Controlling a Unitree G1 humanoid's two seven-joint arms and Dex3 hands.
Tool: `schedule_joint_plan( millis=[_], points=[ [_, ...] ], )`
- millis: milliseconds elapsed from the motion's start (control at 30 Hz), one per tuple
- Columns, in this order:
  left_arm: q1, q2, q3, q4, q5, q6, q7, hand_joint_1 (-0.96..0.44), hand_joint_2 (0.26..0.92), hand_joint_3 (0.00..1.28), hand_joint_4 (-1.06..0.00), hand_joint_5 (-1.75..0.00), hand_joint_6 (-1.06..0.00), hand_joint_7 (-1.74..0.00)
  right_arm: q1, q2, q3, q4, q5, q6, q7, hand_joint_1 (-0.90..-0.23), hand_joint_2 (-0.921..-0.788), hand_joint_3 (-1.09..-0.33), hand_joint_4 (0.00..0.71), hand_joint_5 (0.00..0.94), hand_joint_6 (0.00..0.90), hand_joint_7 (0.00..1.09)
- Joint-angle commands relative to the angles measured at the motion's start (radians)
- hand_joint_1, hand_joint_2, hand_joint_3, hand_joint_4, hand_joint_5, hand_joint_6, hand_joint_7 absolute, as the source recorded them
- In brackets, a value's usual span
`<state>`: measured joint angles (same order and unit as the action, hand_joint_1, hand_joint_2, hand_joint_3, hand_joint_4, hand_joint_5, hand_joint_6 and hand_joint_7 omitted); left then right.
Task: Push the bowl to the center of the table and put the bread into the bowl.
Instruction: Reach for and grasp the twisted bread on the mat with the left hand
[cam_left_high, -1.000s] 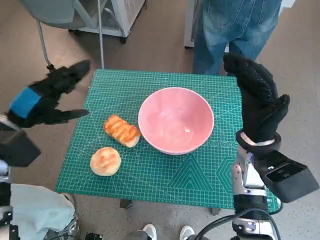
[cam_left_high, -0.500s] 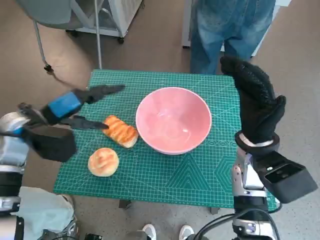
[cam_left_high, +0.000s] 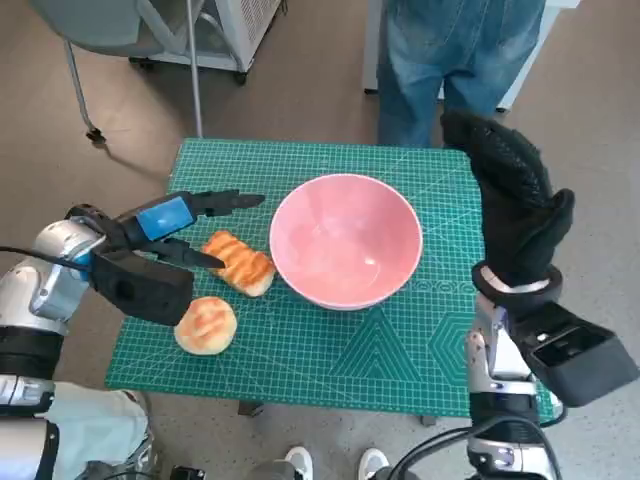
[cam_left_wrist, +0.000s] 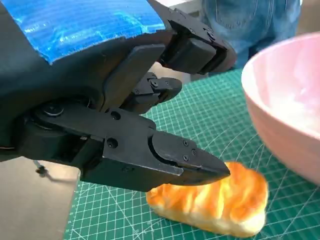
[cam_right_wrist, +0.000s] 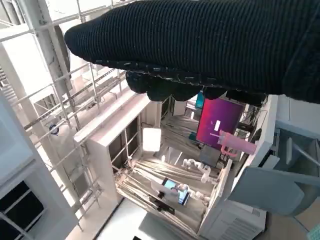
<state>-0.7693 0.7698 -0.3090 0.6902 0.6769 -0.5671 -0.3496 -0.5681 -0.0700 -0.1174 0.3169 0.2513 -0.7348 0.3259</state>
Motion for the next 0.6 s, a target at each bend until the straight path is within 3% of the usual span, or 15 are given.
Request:
schedule_joint_plan(
  millis=[33, 600],
  points=[
    [-0.032, -0.009, -0.039, 0.040, 0.039, 0.002, 0.027, -0.01, 0.830, 0.00, -0.25, -0.01, -0.42, -0.02, 0.031, 0.003, -0.001, -0.010, 0.009, 0.014, -0.005, -0.558, -0.921, -0.784, 0.261, 0.017, -0.001, 0.72],
    [-0.038, 0.002, -0.067, 0.084, 0.033, 0.007, 0.023, -0.01, 0.835, 0.00, -0.25, 0.00, -0.44, -0.02, 0.035, 0.007, -0.008, 0.002, 0.000, 0.004, -0.017, -0.561, -0.921, -0.778, 0.263, 0.019, -0.001, 0.72]
  ],
)
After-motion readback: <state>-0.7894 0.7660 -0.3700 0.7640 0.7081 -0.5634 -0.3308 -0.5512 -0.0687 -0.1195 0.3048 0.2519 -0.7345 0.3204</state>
